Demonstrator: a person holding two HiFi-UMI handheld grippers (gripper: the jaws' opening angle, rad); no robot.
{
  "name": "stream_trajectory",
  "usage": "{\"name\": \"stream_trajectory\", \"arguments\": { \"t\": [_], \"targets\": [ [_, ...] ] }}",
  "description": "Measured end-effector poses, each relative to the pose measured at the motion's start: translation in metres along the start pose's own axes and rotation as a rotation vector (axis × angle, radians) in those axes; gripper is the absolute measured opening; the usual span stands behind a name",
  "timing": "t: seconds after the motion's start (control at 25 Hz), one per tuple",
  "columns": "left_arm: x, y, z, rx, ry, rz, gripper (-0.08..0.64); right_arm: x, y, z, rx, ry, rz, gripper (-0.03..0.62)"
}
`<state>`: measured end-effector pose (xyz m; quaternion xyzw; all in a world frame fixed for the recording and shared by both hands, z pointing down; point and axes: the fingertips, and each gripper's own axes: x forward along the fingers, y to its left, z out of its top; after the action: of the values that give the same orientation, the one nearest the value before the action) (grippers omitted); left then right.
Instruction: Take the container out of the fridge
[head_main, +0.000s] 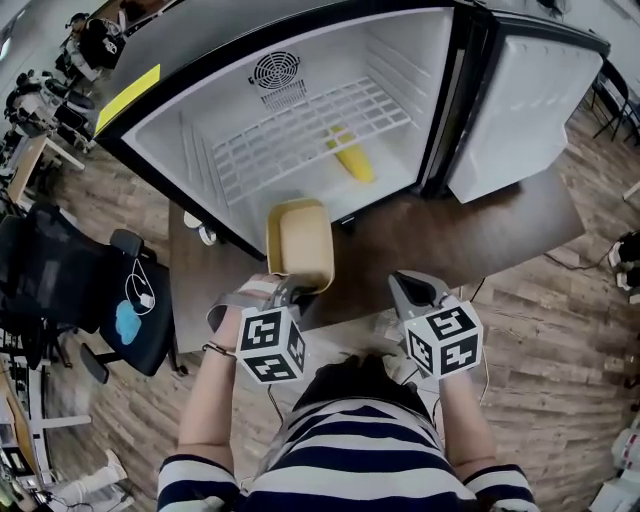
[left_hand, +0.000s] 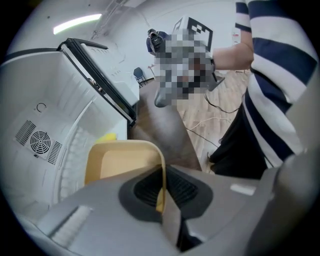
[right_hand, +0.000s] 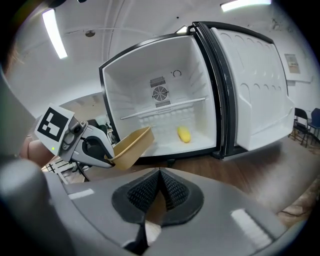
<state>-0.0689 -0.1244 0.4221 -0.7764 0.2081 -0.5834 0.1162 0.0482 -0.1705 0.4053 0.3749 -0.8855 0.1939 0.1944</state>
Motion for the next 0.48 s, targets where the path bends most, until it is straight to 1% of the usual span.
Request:
{"name": "stream_trajectory", "arguments": {
  "t": [0.12, 0.32, 0.48],
  "targets": [
    [-0.002, -0.013, -0.003, -0.012, -0.001, -0.022, 0.000, -0.004, 0.000, 0.002, -0.012, 0.000, -0.008, -0.008],
    [-0.005, -0.032, -0.004, -0.084, -0.037, -0.068, 0.000, -0.009, -0.006, 0.003, -0.011, 0.003, -0.037, -0.008],
    [-0.008, -0.047, -0.004, -0.091, -0.037, -0.091, 0.000, -0.012, -0.007, 0.003, -0.010, -0.001, -0.051, -0.008]
  ]
}}
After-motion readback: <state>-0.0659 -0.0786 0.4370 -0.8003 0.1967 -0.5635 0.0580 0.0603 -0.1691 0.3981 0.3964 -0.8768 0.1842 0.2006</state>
